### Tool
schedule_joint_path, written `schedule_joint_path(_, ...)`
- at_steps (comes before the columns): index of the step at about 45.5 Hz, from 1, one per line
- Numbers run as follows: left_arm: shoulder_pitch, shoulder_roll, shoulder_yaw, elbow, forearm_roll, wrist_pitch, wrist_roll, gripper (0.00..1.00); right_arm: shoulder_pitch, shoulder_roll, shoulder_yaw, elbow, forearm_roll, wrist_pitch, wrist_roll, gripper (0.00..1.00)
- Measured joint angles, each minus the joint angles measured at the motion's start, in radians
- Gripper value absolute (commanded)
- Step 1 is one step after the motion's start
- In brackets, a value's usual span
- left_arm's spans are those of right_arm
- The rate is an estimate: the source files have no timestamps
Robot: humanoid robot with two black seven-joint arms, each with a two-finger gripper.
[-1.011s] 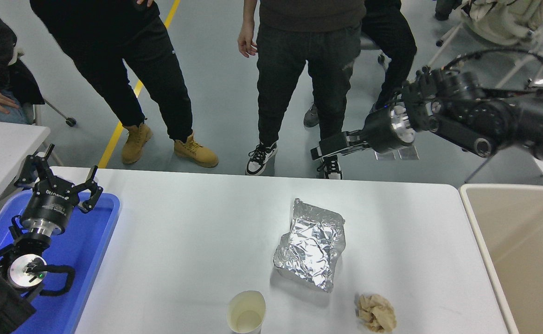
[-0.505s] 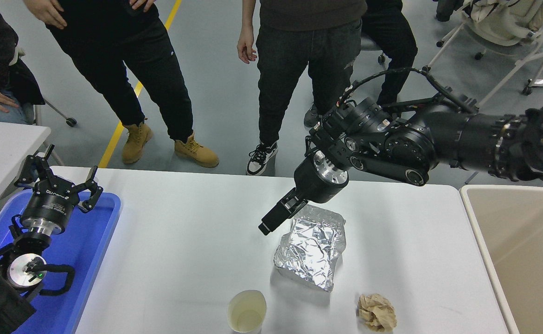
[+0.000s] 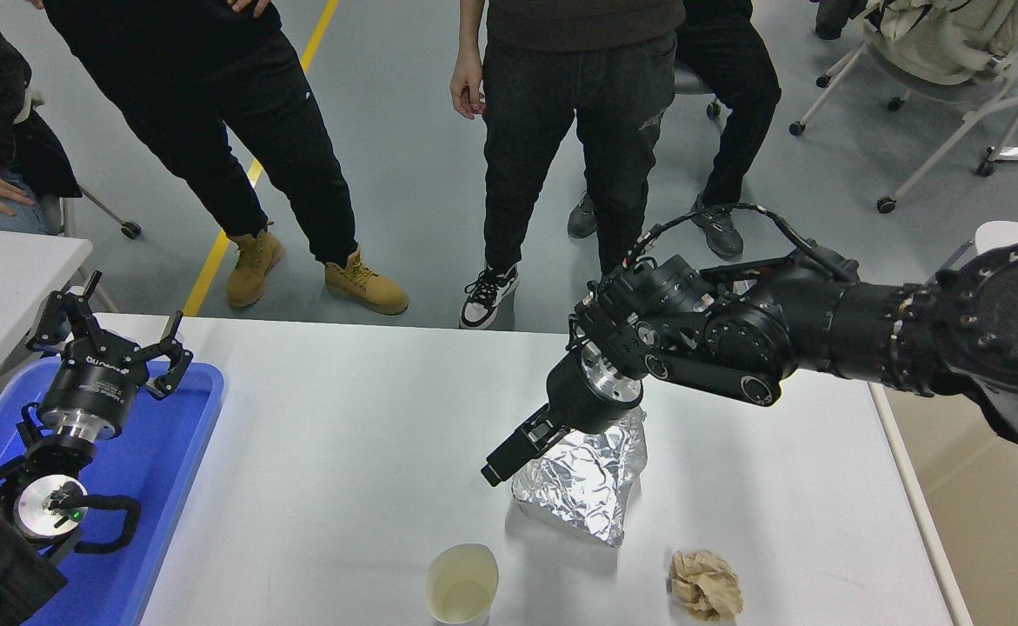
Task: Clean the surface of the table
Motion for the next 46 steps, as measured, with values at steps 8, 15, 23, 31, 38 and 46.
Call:
schedule_joint_path(8,0.000,0.000,0.000,0.000,0.000,0.000,0.000,1.00,-0.021,0.001,0.011,0.041,0.008,-0.008,-0.017,0.98)
schedule_joint_path(15,0.000,0.000,0.000,0.000,0.000,0.000,0.000,1.00,-0.027,0.001,0.020,0.063,0.011,-0.012,-0.025,0.98)
schedule_joint_path(23,0.000,0.000,0.000,0.000,0.000,0.000,0.000,1.00,-0.033,0.001,0.023,0.080,0.005,-0.013,-0.030,0.98)
schedule_joint_path(31,0.000,0.000,0.000,0.000,0.000,0.000,0.000,1.00,-0.052,0.001,0.045,0.122,0.003,-0.014,-0.032,0.98)
schedule_joint_path(38,0.000,0.000,0.000,0.000,0.000,0.000,0.000,1.00,-0.108,0.002,0.111,0.139,0.002,-0.030,-0.033,0.98)
schedule_joint_path(46,0.000,0.000,0.000,0.000,0.000,0.000,0.000,1.00,-0.184,0.001,0.208,0.145,-0.025,-0.093,-0.034,0.98)
